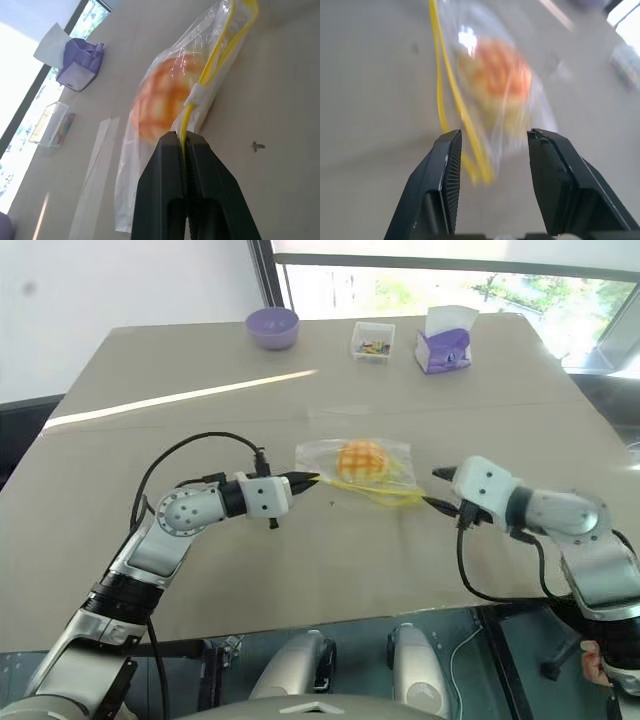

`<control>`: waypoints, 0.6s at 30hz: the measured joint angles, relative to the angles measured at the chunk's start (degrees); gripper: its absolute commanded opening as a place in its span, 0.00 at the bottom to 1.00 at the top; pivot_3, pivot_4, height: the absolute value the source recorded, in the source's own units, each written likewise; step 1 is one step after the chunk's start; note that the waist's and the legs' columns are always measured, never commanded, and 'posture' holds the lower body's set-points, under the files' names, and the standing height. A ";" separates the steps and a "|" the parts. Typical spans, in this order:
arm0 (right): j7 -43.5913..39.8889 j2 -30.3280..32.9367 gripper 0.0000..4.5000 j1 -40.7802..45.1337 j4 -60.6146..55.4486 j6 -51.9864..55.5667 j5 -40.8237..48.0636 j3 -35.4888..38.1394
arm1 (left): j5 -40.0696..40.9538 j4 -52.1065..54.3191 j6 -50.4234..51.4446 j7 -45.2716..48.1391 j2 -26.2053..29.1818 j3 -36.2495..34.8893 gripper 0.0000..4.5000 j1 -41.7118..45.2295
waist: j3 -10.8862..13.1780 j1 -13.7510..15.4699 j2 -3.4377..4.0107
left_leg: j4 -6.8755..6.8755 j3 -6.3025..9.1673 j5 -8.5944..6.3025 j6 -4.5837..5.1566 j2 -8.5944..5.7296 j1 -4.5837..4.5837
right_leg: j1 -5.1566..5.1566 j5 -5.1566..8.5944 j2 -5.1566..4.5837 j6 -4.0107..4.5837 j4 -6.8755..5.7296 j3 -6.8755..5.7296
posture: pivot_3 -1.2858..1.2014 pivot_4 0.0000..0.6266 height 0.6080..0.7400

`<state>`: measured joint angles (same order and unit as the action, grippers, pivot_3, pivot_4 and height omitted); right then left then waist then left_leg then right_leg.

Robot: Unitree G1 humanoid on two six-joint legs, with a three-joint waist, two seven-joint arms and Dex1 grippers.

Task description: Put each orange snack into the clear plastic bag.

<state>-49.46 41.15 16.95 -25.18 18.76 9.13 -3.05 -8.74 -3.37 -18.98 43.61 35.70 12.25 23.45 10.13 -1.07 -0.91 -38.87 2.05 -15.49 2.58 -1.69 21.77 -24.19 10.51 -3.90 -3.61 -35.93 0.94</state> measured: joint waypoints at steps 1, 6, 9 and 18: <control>1.40 -2.06 0.49 1.73 -0.21 -0.09 -1.47 -2.38 | 0.03 0.19 0.02 0.00 0.00 -0.30 0.00 -0.09 | -0.01 0.11 -0.01 | 0.00 0.01 0.00 0.00 0.00 0.00 | 0.01 0.00 0.00 0.00 0.00 -0.02 | 0.52 0.24 1.00; 6.52 -9.11 0.49 6.54 4.66 -3.74 -12.30 -14.87 | 0.43 0.60 0.46 -0.02 -0.02 -0.68 0.00 -0.21 | -0.01 0.70 -0.03 | -0.03 0.04 0.01 0.00 -0.16 0.12 | -0.04 -0.01 -0.11 0.01 0.03 -0.05 | 0.52 0.24 1.00; 7.92 -12.52 0.49 9.44 8.49 -4.37 -15.31 -17.56 | 0.64 0.64 1.01 -0.03 0.04 -0.97 0.00 -0.35 | 0.00 0.59 -0.03 | -0.04 -0.03 0.01 -0.01 -0.19 0.21 | -0.16 -0.01 -0.13 0.01 0.06 0.01 | 0.52 0.24 1.00; 8.69 -15.97 0.49 12.31 12.22 -8.11 -19.91 -20.70 | 2.48 2.69 4.06 0.07 -0.13 -1.04 0.00 -0.45 | 0.00 0.37 -0.04 | 0.04 -0.01 0.01 -0.02 -0.17 0.41 | -0.44 -0.01 -0.10 0.02 0.01 -0.01 | 0.52 0.24 1.00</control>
<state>-40.77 25.18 29.26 -12.96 10.65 -10.78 -23.75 -6.26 -0.68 -14.92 43.68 35.57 11.21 23.01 10.13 -0.69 -0.94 -38.83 2.04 -15.48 2.56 -1.86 22.19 -24.62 10.50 -4.01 -3.59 -35.92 0.93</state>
